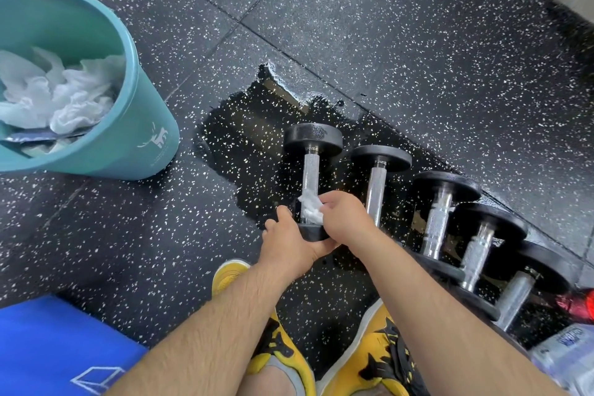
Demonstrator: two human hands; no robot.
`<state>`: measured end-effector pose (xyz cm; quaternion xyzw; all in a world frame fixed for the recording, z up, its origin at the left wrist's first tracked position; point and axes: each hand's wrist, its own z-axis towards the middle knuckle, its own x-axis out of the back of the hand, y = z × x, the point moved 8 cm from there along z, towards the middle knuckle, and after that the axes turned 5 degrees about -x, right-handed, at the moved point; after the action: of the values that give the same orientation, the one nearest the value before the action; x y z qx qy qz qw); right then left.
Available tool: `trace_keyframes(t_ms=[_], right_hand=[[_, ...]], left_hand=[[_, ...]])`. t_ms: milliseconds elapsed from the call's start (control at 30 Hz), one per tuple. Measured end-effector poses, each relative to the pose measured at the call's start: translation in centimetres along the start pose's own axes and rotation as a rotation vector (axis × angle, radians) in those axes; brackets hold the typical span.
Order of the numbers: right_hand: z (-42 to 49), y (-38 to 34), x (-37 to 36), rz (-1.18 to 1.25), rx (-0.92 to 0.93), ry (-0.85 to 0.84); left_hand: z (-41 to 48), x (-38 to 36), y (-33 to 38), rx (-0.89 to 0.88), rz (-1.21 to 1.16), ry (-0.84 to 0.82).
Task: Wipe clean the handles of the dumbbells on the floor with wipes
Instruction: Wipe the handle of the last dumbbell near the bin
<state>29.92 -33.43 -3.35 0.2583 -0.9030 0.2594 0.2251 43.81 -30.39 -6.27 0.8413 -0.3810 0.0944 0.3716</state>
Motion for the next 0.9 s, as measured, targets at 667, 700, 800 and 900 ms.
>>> trace_keyframes(t_ms=[667, 700, 800, 900], right_hand=[[1.3, 0.1, -0.6, -0.155, -0.062, -0.008], [1.7, -0.3, -0.8, -0.186, -0.058, 0.036], [2.1, -2.0, -1.3, -0.191, -0.09, 0.102], [2.8, -2.3, -2.1, -0.194, -0.12, 0.137]], left_hand=[[-0.2, 0.1, 0.1, 0.003, -0.044, -0.006], [-0.2, 0.1, 0.1, 0.003, -0.046, -0.007], [-0.2, 0.3, 0.1, -0.003, -0.017, 0.003], [-0.2, 0.3, 0.2, -0.01, -0.007, 0.005]])
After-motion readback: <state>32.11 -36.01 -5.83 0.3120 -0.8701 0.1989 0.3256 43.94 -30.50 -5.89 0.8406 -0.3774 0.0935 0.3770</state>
